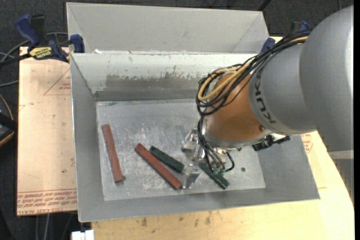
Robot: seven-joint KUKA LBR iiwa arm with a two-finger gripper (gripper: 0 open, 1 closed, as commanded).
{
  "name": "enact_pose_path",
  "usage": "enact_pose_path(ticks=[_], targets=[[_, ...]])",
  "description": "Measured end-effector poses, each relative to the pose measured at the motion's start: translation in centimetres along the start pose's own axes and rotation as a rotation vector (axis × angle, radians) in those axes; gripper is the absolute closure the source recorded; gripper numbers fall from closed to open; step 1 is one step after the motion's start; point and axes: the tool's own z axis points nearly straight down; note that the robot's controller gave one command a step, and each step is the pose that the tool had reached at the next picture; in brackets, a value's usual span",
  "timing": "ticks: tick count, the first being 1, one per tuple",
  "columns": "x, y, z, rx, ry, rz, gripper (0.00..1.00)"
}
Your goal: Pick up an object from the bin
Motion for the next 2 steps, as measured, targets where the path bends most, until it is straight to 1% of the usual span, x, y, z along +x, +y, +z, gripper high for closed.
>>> enact_pose_path(ticks=[1,2], targets=[[0.0,0.0,0.0,0.0,0.0,0.0,0.0],[-1.1,3.8,-0.3,0.002,-0.007,0.204,1.0]])
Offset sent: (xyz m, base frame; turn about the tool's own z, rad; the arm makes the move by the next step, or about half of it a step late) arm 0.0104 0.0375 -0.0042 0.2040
